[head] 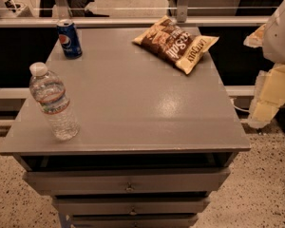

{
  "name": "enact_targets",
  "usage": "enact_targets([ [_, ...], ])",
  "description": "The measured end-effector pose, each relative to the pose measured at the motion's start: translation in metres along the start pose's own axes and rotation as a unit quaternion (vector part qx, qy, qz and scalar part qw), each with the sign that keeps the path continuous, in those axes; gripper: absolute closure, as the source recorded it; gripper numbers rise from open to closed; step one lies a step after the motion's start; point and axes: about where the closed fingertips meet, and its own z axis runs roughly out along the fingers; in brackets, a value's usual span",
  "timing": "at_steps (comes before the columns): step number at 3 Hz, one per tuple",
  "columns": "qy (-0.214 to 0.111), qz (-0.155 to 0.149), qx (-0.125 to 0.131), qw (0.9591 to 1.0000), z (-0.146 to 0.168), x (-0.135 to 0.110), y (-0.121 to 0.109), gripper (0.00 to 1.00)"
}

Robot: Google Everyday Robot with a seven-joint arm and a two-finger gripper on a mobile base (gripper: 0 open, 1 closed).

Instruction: Move brown chip bag near water bottle

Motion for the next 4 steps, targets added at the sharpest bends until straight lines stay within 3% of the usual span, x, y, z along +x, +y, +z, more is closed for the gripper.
enact_targets([
  [1,-0.009,-0.002,0.006,0.9999,0.005,-0.003,-0.01,0.0],
  [2,-0.033,-0.007,0.011,0.9994,0.03,-0.008,-0.029,0.0],
  [3,-0.082,-0.001,0.055,0.9951,0.063,-0.023,-0.081,0.0],
  [4,-0.129,0.01,0.098,0.9867,0.086,-0.039,-0.135,0.0],
])
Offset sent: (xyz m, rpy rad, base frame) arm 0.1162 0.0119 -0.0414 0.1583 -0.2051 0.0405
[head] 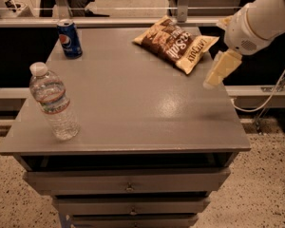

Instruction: Move brown chip bag near water bottle

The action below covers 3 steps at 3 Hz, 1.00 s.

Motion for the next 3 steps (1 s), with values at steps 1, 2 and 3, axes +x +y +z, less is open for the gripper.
enact_targets([
  [1,-0.053,0.024,0.042,0.9975,0.029,-0.01,-0.05,0.0],
  [2,-0.093,0.051,0.06,0.9925,0.053,-0.016,-0.088,0.0],
  [3,-0.125,0.091,0.063,0.986,0.076,-0.017,-0.12,0.0],
])
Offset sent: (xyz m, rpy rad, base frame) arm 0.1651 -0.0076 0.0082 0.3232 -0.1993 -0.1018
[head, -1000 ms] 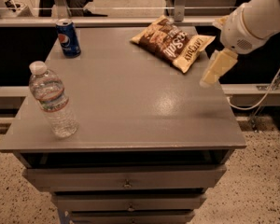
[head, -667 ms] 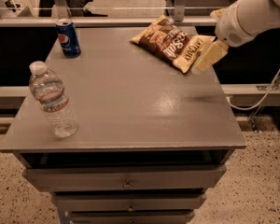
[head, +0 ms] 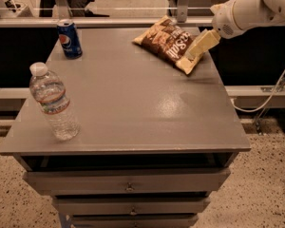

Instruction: Move brown chip bag near water bottle

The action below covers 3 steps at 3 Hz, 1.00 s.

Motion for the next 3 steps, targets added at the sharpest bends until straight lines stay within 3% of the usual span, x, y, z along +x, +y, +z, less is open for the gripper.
enact_targets([
  [1,-0.019,0.042,-0.004,0.9989,0.023,0.002,-0.016,0.0],
  [3,-0.03,0.121,-0.033,0.9916,0.058,0.019,-0.018,0.0],
])
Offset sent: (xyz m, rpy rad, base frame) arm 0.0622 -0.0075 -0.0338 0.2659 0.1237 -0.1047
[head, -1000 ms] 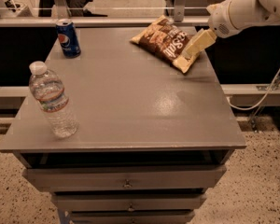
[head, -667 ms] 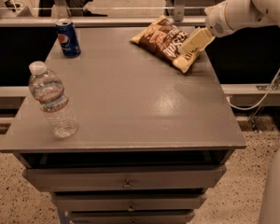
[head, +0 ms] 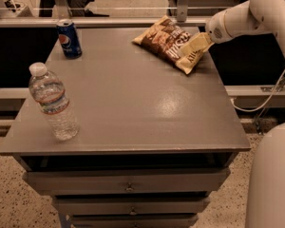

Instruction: Move brown chip bag near water bottle

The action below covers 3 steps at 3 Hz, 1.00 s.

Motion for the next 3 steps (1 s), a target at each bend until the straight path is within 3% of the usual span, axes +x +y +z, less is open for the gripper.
enact_targets([
  [1,0.006,0.021,-0.011,0.9997,0.0089,0.0075,0.0016,0.18],
  [3,0.0,0.019,-0.022,0.9996,0.0071,0.0015,0.0072,0.65],
])
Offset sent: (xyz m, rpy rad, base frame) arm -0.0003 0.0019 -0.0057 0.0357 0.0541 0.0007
